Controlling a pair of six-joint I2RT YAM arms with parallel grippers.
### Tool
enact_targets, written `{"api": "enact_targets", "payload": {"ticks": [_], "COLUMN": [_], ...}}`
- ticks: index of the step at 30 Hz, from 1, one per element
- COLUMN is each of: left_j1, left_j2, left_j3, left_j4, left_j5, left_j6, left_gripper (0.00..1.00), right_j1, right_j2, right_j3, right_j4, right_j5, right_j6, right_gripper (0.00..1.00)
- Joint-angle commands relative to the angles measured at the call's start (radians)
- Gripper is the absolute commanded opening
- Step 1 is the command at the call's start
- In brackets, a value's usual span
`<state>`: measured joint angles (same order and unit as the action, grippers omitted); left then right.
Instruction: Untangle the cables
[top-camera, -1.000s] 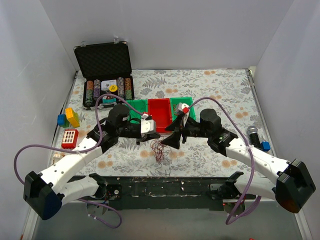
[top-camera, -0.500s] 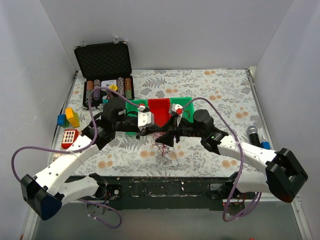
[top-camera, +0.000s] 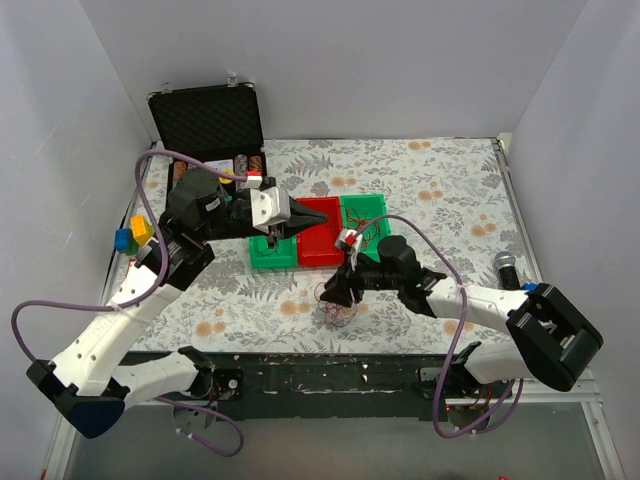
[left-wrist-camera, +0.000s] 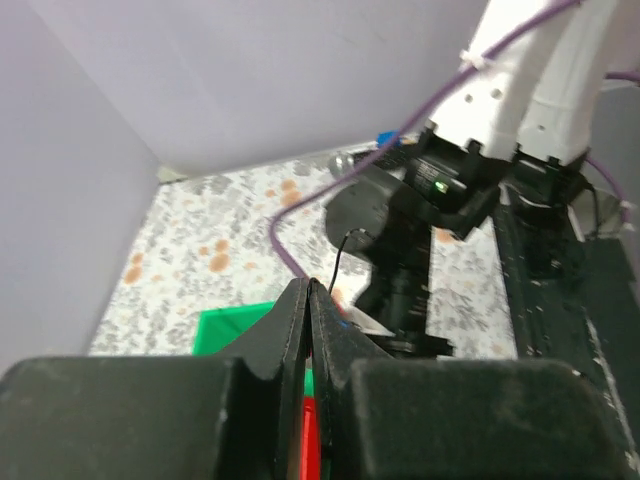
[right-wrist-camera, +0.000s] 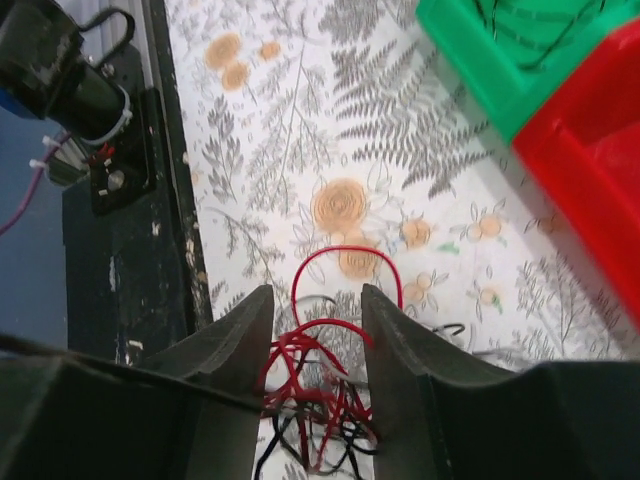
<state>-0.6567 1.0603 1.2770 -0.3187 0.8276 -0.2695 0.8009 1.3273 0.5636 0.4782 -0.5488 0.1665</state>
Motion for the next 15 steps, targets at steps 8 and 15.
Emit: {"api": "enact_targets", "payload": {"ticks": [8, 15], "left_j1": [-0.003, -0.001], "left_j2": [-0.050, 0.021], "left_j3": [0.114, 0.283], "left_j4": [0.496, 0.641], "left_j5": [-0.372, -0.476], "left_j6": [-0.060, -0.039], "left_gripper": [0.00, 0.00], "right_j1": [0.008, 0.009], "right_j2": [0.007, 0.075], "right_j3": [-0.105, -0.120], "right_j4": [0.014, 0.016], "right_j5": [0.070, 0.075], "right_j6": [0.041, 0.053], "right_gripper": [0.56, 0.57]}}
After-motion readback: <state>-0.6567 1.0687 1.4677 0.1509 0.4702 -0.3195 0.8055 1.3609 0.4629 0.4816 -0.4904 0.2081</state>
